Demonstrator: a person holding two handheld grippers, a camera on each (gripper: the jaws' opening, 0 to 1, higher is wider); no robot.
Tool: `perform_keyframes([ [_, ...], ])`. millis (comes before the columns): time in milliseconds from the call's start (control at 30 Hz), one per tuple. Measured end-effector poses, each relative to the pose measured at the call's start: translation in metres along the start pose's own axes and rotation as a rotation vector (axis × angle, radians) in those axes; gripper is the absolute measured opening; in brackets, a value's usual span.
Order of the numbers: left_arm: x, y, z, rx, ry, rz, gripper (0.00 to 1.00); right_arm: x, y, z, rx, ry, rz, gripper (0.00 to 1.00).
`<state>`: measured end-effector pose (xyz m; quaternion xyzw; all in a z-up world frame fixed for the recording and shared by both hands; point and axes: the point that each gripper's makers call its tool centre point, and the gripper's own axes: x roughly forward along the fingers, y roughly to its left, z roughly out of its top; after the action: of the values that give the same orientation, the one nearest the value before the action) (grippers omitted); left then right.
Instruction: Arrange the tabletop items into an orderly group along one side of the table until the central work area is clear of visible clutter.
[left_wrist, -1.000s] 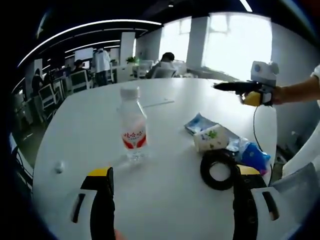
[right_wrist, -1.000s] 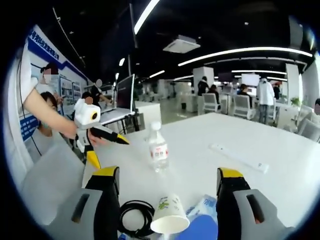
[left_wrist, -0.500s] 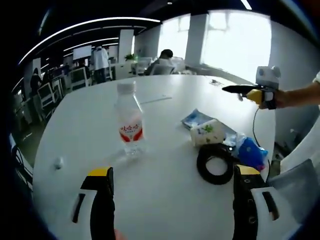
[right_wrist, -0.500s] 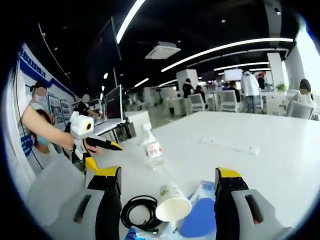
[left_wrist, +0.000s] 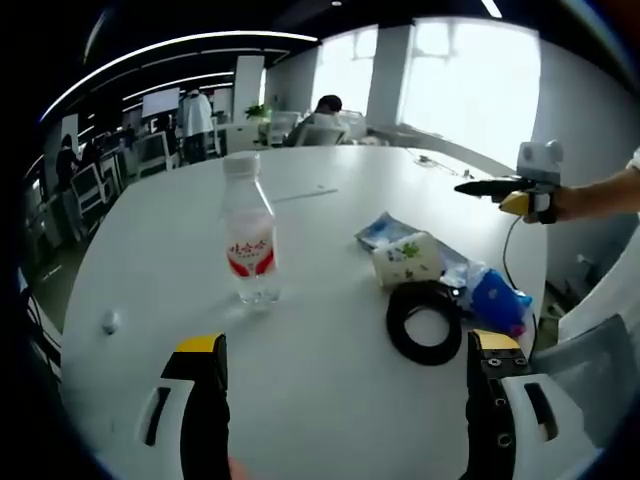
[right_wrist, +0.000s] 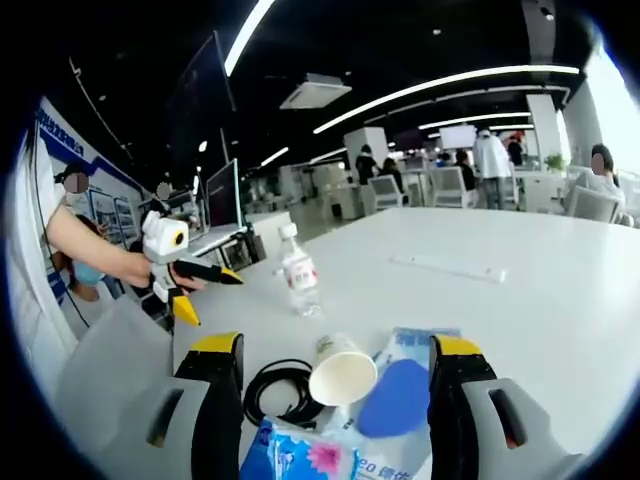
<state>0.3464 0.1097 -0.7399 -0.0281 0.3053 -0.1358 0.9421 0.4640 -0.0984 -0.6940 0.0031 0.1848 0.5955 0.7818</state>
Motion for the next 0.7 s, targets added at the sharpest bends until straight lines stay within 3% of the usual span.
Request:
perform_keyframes([
  [433, -0.002, -0.001, -0.005, -0.01, 0.01, -0.005, 0.96, 0.005, 0.001, -0.004, 0.012, 0.015, -0.002, 0.72],
  [700, -0.003, 0.0, -0.012, -0.01, 0.021, -0.004, 0.96, 0.013, 0.003, -0.015, 0.027, 0.042, 0.003, 0.7],
])
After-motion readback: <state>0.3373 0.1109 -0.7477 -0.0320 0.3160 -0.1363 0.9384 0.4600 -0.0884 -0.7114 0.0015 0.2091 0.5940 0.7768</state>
